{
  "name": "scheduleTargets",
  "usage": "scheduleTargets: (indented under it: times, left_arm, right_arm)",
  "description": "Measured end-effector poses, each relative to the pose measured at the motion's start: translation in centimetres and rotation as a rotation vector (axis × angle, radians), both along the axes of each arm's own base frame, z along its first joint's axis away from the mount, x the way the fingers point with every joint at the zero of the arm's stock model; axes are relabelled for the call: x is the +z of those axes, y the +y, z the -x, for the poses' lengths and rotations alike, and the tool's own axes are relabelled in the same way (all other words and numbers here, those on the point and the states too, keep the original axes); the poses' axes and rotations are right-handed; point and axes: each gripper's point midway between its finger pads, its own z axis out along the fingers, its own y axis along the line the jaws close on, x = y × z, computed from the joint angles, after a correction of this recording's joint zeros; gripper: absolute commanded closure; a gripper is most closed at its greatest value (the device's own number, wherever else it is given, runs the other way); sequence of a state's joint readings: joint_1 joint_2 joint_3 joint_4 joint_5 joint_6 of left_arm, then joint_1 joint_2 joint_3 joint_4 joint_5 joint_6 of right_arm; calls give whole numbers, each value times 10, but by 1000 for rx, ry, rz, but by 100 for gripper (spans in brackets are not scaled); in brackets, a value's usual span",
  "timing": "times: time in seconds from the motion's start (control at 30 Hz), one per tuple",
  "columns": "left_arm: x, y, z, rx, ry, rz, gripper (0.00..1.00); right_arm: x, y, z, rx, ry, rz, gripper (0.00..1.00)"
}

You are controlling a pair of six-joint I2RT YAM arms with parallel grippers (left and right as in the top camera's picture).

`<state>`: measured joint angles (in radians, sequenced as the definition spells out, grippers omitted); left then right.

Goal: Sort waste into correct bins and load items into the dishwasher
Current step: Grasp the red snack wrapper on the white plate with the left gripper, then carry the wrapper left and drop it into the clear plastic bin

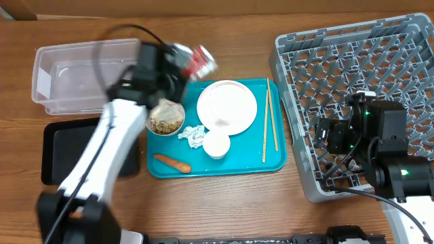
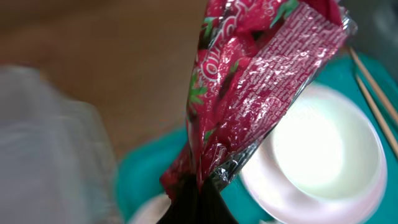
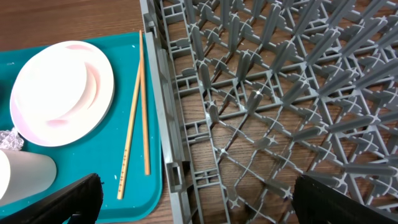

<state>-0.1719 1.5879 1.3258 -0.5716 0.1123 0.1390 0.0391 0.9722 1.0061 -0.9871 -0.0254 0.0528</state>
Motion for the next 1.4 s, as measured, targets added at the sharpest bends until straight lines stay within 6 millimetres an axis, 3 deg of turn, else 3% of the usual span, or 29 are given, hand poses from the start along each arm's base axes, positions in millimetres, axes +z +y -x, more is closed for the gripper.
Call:
scheduleTargets:
  times: [0.1,0.17,0.3,0.43,0.47,0.5,0.53,0.57,0.7,0.83,1.0,1.1,1.23,1.4]
  left_arm:
    - [51,58,-12,182,-130,13,96]
    - [61,90,-13,279,-154,9,96]
    - [45,151,-13,455,-115,0,96]
    - [9,189,-14,573,-29,8,94]
    - [-1,196,-15,596,-4,10,82]
    - [-11,201,-15,608,18,8,58]
    - [-19,203,-15,618,37,10,46]
    - [-26,205,-15,631,54,14,42]
    - [-32,204,-15,637,74,28,34]
    - [-24,186,-9,581,106,82,25]
    - [3,127,11,438,158,200,23]
    - [7,86,26,342,215,228,23]
    - [-12,44,41,246,311,219,25]
    - [-57,24,52,225,432,155,25]
  right_arm:
    - [0,0,0,0,0,0,0]
    - [0,0,0,0,0,0,0]
    - [0,0,0,1,0,0,0]
    - [0,0,0,1,0,0,0]
    - [0,0,0,0,0,0,0]
    - [0,0,0,1,1,0,0]
    - [0,0,0,0,1,0,0]
    - [0,0,0,1,1,1,0]
    - [0,0,0,0,1,0,0]
    - [0,0,0,0,1,0,0]
    - [0,0,0,1,2,0,0]
    - [0,0,0,0,1,0,0]
    - [0,0,0,0,1,1,0]
    - [0,0,0,0,2,0,0]
